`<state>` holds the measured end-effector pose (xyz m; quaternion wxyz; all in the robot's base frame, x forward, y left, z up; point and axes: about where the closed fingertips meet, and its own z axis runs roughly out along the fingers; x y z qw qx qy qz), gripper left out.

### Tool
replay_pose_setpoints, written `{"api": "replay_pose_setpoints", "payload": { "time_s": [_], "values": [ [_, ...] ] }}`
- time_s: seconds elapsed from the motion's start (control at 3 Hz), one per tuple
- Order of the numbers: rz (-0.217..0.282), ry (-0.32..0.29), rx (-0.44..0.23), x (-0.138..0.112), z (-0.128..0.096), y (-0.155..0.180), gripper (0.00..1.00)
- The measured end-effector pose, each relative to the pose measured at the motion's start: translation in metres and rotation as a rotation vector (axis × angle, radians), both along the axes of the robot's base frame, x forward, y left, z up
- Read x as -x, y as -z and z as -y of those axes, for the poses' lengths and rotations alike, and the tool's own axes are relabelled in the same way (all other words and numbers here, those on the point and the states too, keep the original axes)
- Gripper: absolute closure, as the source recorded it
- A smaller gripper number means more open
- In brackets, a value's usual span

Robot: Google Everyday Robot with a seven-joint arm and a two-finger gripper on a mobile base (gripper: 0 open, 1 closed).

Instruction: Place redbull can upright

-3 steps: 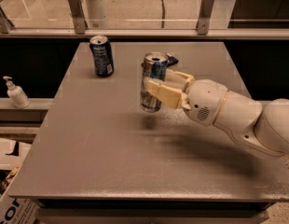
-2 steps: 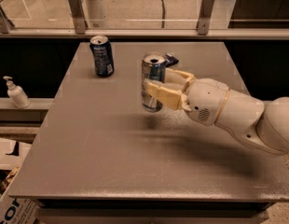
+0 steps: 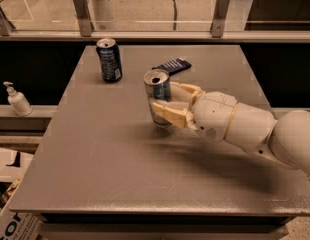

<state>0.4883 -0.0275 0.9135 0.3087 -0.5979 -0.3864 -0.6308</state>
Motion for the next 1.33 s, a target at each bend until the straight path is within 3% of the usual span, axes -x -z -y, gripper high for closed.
{"api": "replay_pose_setpoints", "payload": {
  "time_s": [0.67, 1.33],
  "values": [
    [0.043, -0.007, 0.104, 0.007, -0.009, 0.039, 1.00],
    [0.042, -0.006, 0.106, 0.007, -0.009, 0.038, 0.59]
  ]
}}
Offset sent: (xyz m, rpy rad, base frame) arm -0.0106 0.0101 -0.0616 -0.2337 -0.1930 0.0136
